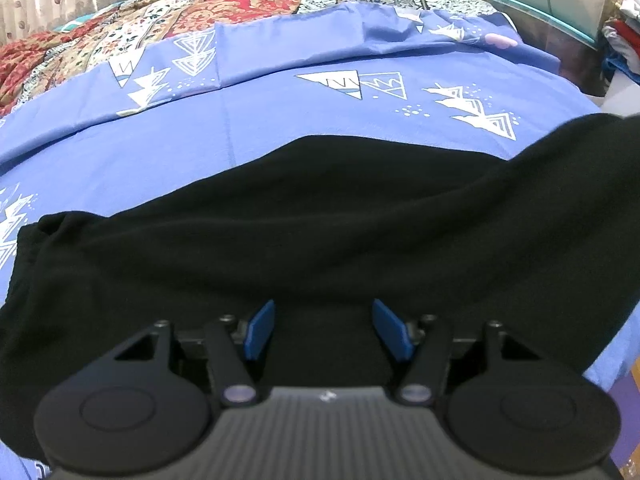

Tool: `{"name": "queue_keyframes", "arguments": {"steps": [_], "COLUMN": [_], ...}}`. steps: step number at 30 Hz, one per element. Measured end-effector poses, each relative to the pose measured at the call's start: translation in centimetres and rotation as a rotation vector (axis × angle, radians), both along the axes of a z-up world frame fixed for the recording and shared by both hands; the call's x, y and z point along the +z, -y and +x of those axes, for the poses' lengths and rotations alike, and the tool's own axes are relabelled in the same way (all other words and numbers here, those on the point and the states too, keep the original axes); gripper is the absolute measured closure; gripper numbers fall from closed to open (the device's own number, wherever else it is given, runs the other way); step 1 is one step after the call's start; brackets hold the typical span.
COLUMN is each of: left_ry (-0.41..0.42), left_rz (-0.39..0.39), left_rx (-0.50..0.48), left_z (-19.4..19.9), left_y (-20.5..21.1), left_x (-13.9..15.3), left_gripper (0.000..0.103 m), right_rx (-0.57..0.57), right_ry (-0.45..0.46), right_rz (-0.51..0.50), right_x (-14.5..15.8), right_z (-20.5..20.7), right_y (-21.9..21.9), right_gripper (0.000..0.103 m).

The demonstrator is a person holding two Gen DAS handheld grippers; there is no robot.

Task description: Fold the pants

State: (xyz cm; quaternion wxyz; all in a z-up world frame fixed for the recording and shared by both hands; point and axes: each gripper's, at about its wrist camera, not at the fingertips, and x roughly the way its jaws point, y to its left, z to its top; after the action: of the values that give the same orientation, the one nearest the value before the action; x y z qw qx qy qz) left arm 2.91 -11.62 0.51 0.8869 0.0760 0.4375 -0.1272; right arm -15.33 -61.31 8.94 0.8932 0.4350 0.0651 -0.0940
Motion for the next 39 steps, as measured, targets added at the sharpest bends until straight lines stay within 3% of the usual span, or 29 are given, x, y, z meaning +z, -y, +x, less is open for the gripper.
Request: {"name": "queue_keyframes", "arguments": {"steps": [3,5,8,10,11,12,17,19,21,24,27,34,39], "left_ry": [0.01,0.014,0.015,0.017,0.02,0.022,0.022,0.022,0.025,0.021,0.012,-0.012,0.009], "left_rz": [0.021,0.033,0.04,0.039,0.04,0.042,0.028,0.013,0.008,0.003,-0.022,-0.186,-0.261], "left_rx": [-0.006,-0.009,-0.004,0.001,0.001,-0.001,0.004,0.008,0.005,-0.002,-0.009,0.01,-0.022], "left_z": [-0.2,-0.3,-0.2,-0.2,-0.3,-0.4,-0.4,-0.4,-0.4,-0.2,0.0,0.5,-0.4], "left_y": [0.4,0.5,0.9,0.9,0.9,0.9,0.6,0.3,0.1,0.0,-0.5,-2.6,-3.4], "left_x": [-0.1,-0.1,-0.2,-0.2,-0.2,-0.2,-0.3,-0.4,-0.5,-0.5,-0.3,1.4,2.8], "left_gripper": [0.046,0.045,0.044,0.044,0.044,0.044,0.041,0.041,0.04,0.038,0.038,0.038,0.034], "right_rx": [-0.107,-0.129,-0.15,-0.168,-0.19,-0.202,-0.217,-0.203,-0.139,-0.138,-0.151,0.033,0.201], "right_ry": [-0.277,-0.224,-0.218,-0.231,-0.245,-0.255,-0.262,-0.272,-0.269,-0.317,-0.288,-0.198,-0.226], "right_rz": [0.178,0.226,0.201,0.185,0.168,0.144,0.162,0.194,0.203,0.145,0.107,-0.179,-0.444], "right_x": [-7.3,-8.7,-7.7,-6.9,-6.8,-6.7,-8.3,-8.1,-7.6,-6.6,-4.5,2.8,4.8], "right_z": [-0.9,-2.7,-3.1,-2.9,-2.6,-2.3,-1.4,-0.8,0.0,0.8,0.5,2.0,4.0], "right_y": [1.7,1.3,0.9,0.8,0.8,0.7,1.3,1.6,1.2,0.2,-1.2,-8.8,-16.9], "right_gripper": [0.096,0.095,0.087,0.07,0.049,0.045,0.045,0.056,0.079,0.084,0.085,0.086,0.086]}}
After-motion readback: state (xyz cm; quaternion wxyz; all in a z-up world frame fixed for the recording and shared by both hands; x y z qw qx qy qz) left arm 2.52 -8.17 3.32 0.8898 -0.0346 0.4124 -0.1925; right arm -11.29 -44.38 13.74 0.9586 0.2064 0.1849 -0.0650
